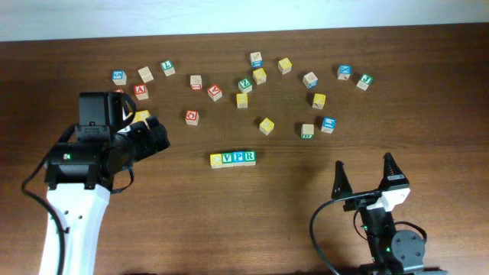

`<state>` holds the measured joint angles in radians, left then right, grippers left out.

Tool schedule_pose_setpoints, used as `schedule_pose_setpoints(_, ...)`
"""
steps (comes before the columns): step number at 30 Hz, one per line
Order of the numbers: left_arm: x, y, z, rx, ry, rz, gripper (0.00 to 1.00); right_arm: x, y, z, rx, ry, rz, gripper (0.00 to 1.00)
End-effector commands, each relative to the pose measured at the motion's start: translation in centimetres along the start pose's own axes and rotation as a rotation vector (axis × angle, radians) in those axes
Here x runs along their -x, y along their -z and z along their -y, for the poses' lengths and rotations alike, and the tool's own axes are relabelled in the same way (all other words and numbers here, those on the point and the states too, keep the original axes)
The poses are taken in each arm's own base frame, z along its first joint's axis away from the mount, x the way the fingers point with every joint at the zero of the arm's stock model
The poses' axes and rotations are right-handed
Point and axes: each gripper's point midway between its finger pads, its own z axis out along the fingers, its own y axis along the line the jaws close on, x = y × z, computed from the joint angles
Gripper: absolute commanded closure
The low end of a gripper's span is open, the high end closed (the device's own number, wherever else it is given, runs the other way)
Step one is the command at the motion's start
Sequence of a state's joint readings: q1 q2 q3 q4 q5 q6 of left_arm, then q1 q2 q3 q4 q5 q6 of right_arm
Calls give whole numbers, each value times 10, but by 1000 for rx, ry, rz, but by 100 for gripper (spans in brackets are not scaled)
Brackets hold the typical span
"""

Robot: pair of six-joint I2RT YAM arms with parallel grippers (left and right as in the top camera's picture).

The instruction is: Spell out CVPR

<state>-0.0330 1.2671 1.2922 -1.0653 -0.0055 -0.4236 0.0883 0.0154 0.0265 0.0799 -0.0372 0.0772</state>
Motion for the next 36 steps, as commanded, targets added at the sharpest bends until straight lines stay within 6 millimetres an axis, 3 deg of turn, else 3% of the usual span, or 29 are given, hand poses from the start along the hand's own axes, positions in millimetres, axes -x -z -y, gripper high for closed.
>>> schedule_pose_setpoints(1,2,2,-2,8,16,12,1,-4,0,-8,49,49,4,2)
schedule_pose_setpoints(3,2,2,-2,8,16,12,1,-7,0,-8,49,52,-8,2)
schedule_pose_setpoints(6,2,2,-2,8,16,12,1,-45,3,-5,40,41,-163,2)
schedule_pose_setpoints(15,2,2,-2,8,16,12,1,-46,3,6,-22,46,-167,2)
schedule_pose_setpoints(33,2,2,-2,8,16,12,1,-46,3,5,-17,41,-167,2)
schedule_pose_setpoints(36,-12,2,-9,34,10,-46,1,-46,3,5,-17,41,-167,2)
